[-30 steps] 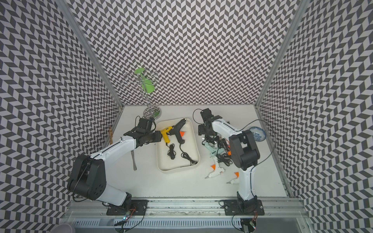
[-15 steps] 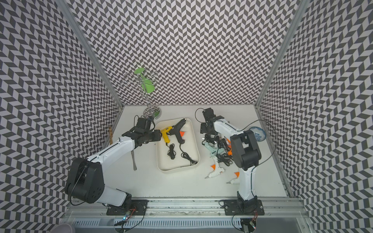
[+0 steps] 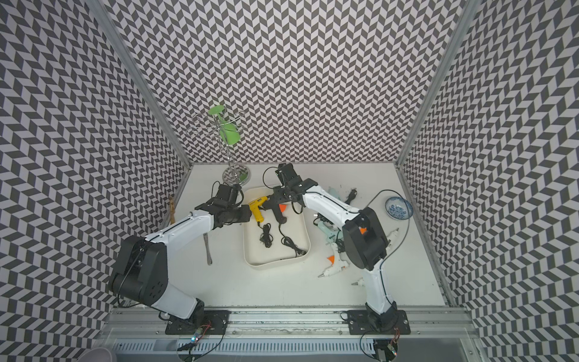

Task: Put the hot melt glue gun into the storage box
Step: Adjust the hot melt adhesive gun in the storage box.

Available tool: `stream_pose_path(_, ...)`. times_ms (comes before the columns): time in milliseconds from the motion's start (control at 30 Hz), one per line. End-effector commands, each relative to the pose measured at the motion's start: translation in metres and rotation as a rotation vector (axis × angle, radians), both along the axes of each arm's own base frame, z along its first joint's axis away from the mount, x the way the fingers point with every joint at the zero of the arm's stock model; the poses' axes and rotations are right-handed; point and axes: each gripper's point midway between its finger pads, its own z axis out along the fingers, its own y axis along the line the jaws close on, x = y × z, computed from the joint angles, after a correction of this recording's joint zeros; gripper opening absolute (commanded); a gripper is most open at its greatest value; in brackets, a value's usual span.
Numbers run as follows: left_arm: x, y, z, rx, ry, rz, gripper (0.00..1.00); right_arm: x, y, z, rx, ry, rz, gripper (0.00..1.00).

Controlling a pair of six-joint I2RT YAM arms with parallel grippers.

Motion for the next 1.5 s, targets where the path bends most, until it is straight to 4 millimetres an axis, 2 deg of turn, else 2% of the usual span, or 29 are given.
stream_pose_path(0, -0.006, -0.003, -0.01, 0.003, 0.03, -0.016, 0.41, 0.005, 0.009, -0.031, 0.032, 0.041, 0.006, 0.57)
stream_pose_path(200, -0.007, -0.004, -0.015, -0.005, 0.041, -0.016, 0.4, 0.003, 0.015, -0.058, 0.069, 0.078, -0.006, 0.56)
stream_pose_path(300, -0.006, -0.005, -0.018, -0.01, 0.048, -0.015, 0.4, -0.002, 0.023, -0.069, 0.107, 0.113, 0.026, 0.55)
stream_pose_path(433, -0.005, -0.007, -0.02, -0.019, 0.052, -0.017, 0.39, -0.016, 0.036, -0.072, 0.189, 0.158, 0.079, 0.5)
stream_pose_path(567, -0.004, -0.008, -0.019, -0.023, 0.047, -0.017, 0.39, -0.022, 0.032, -0.07, 0.213, 0.123, 0.085, 0.5)
stream_pose_path(667, -0.004, -0.008, -0.019, -0.022, 0.045, -0.015, 0.39, -0.023, 0.033, -0.067, 0.23, 0.1, 0.091, 0.5)
stream_pose_path(933, -0.004, -0.009, -0.022, -0.023, 0.054, -0.019, 0.39, -0.019, 0.036, -0.084, 0.205, 0.135, 0.086, 0.5)
stream_pose_path(1000, -0.004, -0.008, -0.022, -0.017, 0.055, -0.019, 0.39, -0.019, 0.036, -0.078, 0.202, 0.139, 0.085, 0.5)
stream_pose_path(1067, -0.004, -0.006, -0.02, -0.012, 0.05, -0.015, 0.39, -0.02, 0.035, -0.06, 0.204, 0.136, 0.086, 0.5)
stream_pose_path(1100, -0.004, -0.006, -0.018, -0.011, 0.045, -0.013, 0.39, -0.02, 0.033, -0.045, 0.219, 0.115, 0.086, 0.5)
stream_pose_path(1133, -0.004, -0.006, -0.017, -0.01, 0.042, -0.014, 0.39, -0.021, 0.034, -0.026, 0.277, 0.107, 0.07, 0.69)
stream_pose_path(1233, -0.004, -0.005, -0.012, -0.013, 0.03, -0.011, 0.39, -0.016, 0.029, 0.022, 0.341, 0.009, 0.067, 0.72)
stream_pose_path(1300, -0.003, -0.005, -0.009, -0.016, 0.02, -0.01, 0.39, -0.012, 0.03, 0.041, 0.366, -0.028, 0.071, 0.72)
stream_pose_path(1333, -0.002, -0.005, -0.008, -0.015, 0.018, -0.009, 0.39, -0.009, 0.031, 0.047, 0.374, -0.041, 0.07, 0.72)
stream_pose_path(1433, -0.002, -0.005, -0.009, -0.015, 0.02, -0.009, 0.39, 0.005, 0.029, 0.044, 0.358, -0.02, 0.05, 0.72)
stream_pose_path(1467, -0.002, -0.005, -0.01, -0.012, 0.024, -0.011, 0.39, 0.024, 0.013, 0.039, 0.245, -0.101, 0.009, 0.74)
